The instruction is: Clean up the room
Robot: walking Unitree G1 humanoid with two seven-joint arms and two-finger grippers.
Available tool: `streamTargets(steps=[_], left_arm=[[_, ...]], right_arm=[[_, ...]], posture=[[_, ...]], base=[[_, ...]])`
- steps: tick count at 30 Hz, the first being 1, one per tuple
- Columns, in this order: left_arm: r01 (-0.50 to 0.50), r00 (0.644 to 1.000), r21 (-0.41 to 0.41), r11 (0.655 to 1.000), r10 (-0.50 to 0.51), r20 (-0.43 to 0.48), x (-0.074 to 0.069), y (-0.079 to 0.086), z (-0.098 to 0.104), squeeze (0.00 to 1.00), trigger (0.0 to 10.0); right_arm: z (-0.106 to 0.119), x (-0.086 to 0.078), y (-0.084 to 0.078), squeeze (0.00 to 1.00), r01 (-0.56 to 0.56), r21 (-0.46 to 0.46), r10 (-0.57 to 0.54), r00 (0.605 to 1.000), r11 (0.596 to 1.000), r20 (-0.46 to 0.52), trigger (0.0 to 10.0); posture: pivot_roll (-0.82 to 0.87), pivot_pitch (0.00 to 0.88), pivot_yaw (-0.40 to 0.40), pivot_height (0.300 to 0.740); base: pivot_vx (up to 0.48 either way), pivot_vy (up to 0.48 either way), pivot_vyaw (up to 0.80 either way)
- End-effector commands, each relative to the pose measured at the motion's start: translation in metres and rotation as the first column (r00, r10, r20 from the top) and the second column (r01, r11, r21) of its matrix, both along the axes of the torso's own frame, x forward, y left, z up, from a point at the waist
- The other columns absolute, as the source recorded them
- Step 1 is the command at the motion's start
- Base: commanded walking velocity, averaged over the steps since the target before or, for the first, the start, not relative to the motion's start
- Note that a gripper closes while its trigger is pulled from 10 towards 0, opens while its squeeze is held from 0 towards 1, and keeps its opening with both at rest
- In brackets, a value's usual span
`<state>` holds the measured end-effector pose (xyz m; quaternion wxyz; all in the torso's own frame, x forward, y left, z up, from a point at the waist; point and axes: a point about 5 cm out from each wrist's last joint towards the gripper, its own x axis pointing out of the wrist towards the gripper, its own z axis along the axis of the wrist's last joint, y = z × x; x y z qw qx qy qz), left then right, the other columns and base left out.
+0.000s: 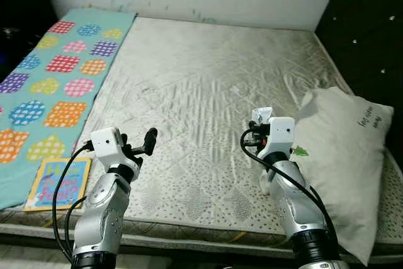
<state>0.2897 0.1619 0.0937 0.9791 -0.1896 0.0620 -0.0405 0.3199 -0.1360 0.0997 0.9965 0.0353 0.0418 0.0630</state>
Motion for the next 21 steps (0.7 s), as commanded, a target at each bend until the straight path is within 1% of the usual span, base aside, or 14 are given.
streamTargets(steps=[1,10,16,20,21], left_arm=[[0.002,1.0,-0.003,1.0,-0.002,-0.002,0.0016,-0.001,0.0017,0.0,10.0],[-0.004,1.0,-0.003,1.0,0.003,-0.006,0.004,0.0005,0.0018,0.0,10.0],[-0.006,1.0,-0.002,1.0,0.006,-0.007,0.004,0.0009,0.0016,0.0,10.0],[-0.004,1.0,-0.001,1.0,0.004,-0.008,0.004,0.0009,0.0018,0.0,10.0],[-0.003,1.0,-0.002,1.0,0.003,-0.008,0.0039,0.0007,0.0019,0.0,10.0]], right_arm=[[0.0014,-0.0002,-0.0028,0.0,0.0,-0.002,0.0,1.0,1.0,-0.001,10.0],[0.0022,0.0022,-0.0021,0.0,-0.007,-0.001,0.007,1.0,1.0,0.0,10.0],[0.0024,0.0022,-0.002,0.0,-0.007,-0.002,0.007,1.0,1.0,0.002,10.0],[0.0025,0.0021,-0.002,0.0,-0.007,-0.002,0.007,1.0,1.0,0.001,10.0],[0.0026,0.002,-0.0021,0.0,-0.007,-0.001,0.007,1.0,1.0,0.001,10.0]], posture=[[-0.1,0.075,-0.028,0.74],[-0.1,0.07,-0.029,0.74],[-0.1,0.072,-0.027,0.74],[-0.1,0.073,-0.027,0.74],[-0.1,0.074,-0.027,0.74]], base=[[0.0,0.0,-0.44],[0.0,0.0,0.0],[0.0,0.262,0.0],[0.0,0.263,-0.44],[0.0,0.266,0.0]])
